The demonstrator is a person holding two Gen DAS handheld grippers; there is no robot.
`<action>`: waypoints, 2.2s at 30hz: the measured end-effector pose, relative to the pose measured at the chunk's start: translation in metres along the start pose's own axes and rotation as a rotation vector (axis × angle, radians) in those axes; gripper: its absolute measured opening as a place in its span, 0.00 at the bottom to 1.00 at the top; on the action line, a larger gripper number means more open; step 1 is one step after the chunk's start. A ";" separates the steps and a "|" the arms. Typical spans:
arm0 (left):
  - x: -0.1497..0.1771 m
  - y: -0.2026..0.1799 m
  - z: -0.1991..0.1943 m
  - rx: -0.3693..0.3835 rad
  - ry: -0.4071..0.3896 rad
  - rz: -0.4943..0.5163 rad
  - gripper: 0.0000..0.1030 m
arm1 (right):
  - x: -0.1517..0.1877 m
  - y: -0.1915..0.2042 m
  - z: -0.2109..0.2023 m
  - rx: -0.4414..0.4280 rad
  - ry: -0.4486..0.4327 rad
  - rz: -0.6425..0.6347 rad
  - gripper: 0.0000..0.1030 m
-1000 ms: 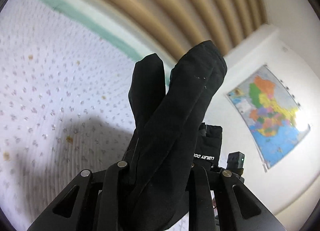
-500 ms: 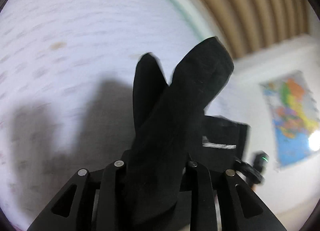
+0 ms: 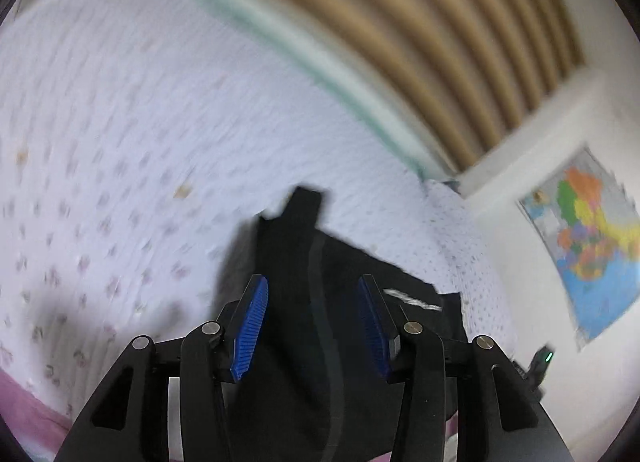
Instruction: Fold large clothes
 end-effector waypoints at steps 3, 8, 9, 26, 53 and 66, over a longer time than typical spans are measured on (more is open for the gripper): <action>0.011 -0.040 0.026 -0.034 0.022 0.098 0.50 | 0.009 0.072 -0.003 0.037 0.032 -0.191 0.67; 0.052 -0.036 0.088 -0.201 0.132 0.124 0.50 | 0.040 0.144 0.043 0.042 0.143 -0.332 0.67; 0.066 -0.030 0.104 -0.195 0.163 0.121 0.50 | 0.047 0.152 0.054 0.052 0.163 -0.348 0.67; 0.081 -0.116 0.074 -0.639 0.092 0.397 0.52 | 0.076 0.167 -0.017 0.087 -0.002 -0.294 0.68; 0.093 -0.200 0.011 -0.617 -0.121 0.550 0.52 | 0.058 0.215 -0.098 0.172 -0.195 -0.388 0.85; 0.093 -0.191 0.016 -0.600 -0.101 0.490 0.52 | 0.062 0.212 -0.085 0.184 -0.160 -0.393 0.86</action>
Point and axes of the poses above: each gripper's, at about its wrist camera, not at the fingertips, and z roughly the way its jaws point, y to its left, x to its underside, the point moved 3 cm from there along z, roughly the way its jaws point, and after that the axes turned 9 degrees about x, right-handed, at the moved point
